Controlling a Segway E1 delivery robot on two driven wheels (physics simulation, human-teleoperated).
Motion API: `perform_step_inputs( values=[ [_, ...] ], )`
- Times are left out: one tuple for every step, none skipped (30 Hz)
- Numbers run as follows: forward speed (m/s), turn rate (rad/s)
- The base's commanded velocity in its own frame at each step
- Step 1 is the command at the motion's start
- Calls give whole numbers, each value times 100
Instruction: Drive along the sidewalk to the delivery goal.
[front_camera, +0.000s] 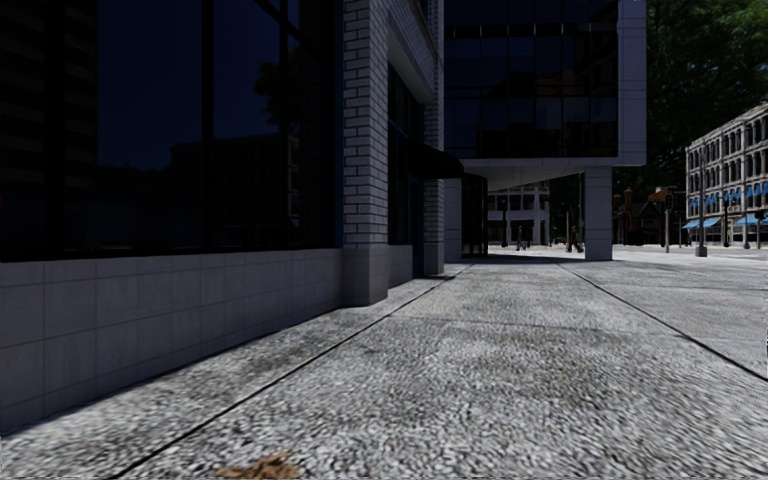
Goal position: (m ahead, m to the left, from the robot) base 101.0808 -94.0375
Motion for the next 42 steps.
perform_step_inputs(
  values=[
    [200,-35],
    [200,-37],
    [200,-37],
    [200,-37],
    [200,-37],
    [200,-37],
    [200,-37],
    [200,-37],
    [200,-37],
    [200,-37],
    [200,-37],
    [200,-37],
    [200,-37],
    [200,-37],
    [200,-37],
    [200,-37],
    [200,-37],
    [200,-38],
    [200,-38],
    [200,-39],
    [200,-46],
    [200,-46],
    [200,-55],
    [200,-58],
    [200,-59],
    [200,-59],
    [200,-59],
    [200,-59],
    [200,-59],
    [200,-59],
    [200,-59],
    [200,-59],
    [200,-59],
    [200,-59],
    [200,-59],
    [200,-59],
    [200,-59],
    [200,-59],
    [200,-59],
    [200,-59],
    [200,-59],
    [200,-59]
  ],
)
